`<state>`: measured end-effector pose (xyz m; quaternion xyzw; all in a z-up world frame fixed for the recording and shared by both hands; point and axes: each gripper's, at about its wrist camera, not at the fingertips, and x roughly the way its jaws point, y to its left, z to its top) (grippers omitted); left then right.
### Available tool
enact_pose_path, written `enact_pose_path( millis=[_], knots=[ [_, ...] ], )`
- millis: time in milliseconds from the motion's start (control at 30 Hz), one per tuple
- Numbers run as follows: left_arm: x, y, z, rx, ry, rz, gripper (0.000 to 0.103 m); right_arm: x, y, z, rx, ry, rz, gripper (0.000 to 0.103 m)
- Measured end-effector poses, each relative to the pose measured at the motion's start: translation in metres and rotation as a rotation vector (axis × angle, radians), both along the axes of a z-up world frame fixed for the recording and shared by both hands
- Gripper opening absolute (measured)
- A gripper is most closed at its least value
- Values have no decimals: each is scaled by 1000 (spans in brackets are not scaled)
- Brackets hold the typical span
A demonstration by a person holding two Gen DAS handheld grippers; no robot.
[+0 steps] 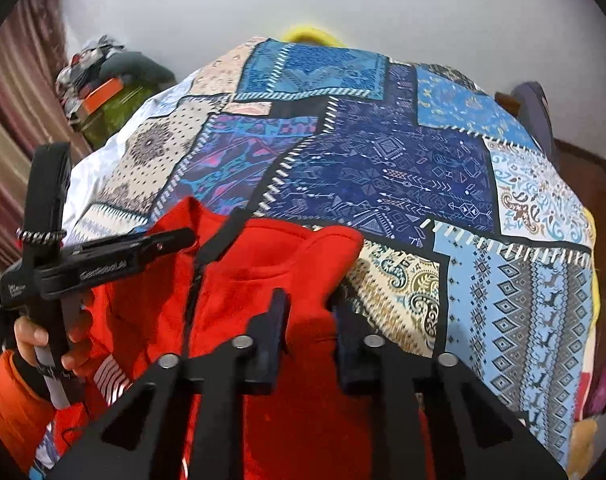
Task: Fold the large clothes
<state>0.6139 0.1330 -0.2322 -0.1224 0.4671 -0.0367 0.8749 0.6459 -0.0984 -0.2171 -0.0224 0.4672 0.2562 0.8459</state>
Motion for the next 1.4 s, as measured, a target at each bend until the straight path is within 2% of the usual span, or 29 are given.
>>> enact_pose_path(
  millis=[67,267,433,600,767,933,1033,1233,1400],
  knots=[
    [-14,-2,17,34,-29,-14,17,-10,-4,10,30,-9,9,10],
    [-85,-8,77,142,-115,-86,16,-66,-9,52,94,-39,58,9],
    [-149,-12,97,148,-124,-126,16,-132,-15,76,92,-70,99,9],
    [-208,-19,80,127,-80,-149,16,-198,-20,68,82,-30,128,9],
    [-253,-34,40,167,4,-172,17,-246,-25,36,59,66,127,9],
    [-282,-36,-2,169,106,-172,26,-283,-23,14,-42,75,122,10],
    [-298,-33,-14,158,135,-164,34,-299,-26,10,-77,69,137,10],
    [-331,-26,-19,188,178,-188,37,-319,-42,10,-126,117,151,10],
    [-349,-10,15,251,120,-181,38,-337,-60,31,-131,97,181,10]
  ],
)
